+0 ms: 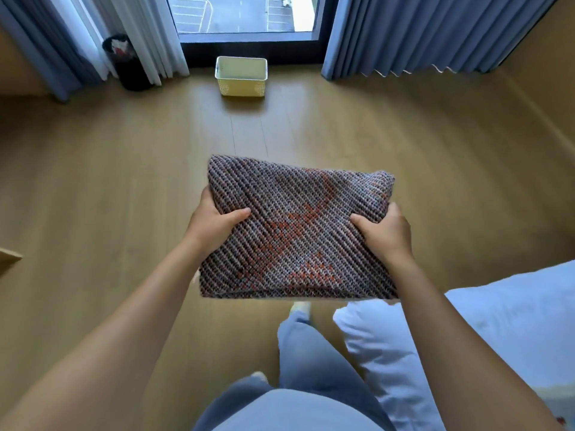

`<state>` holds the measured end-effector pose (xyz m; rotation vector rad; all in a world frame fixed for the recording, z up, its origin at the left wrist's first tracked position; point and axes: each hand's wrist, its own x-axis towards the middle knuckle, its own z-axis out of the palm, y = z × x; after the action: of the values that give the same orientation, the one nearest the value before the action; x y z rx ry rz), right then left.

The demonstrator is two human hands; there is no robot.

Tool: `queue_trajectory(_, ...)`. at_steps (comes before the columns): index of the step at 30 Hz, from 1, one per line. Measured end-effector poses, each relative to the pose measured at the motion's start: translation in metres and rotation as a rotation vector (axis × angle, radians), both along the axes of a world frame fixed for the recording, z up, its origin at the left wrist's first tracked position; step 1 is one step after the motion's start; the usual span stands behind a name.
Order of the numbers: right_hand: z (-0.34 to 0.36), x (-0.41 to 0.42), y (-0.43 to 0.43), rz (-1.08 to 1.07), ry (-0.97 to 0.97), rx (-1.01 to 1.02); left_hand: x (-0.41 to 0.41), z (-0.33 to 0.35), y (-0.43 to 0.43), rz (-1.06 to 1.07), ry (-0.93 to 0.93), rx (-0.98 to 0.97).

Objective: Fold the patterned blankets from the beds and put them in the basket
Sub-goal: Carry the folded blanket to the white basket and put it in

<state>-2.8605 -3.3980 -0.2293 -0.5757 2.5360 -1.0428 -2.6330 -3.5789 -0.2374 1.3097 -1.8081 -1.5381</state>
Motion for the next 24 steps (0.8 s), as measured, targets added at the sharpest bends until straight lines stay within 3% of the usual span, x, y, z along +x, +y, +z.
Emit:
queue_trajectory(10, -0.008, -0.182, -0.200, 0.028, -0.053, -0.013, -0.174, -0.008, -0.188, 0.041, 0.002, 0.000)
queue_trajectory(24, -0.024, -0.345, -0.500, 0.118, -0.039, -0.014, -0.319, -0.023, -0.468, 0.142, -0.035, 0.006)
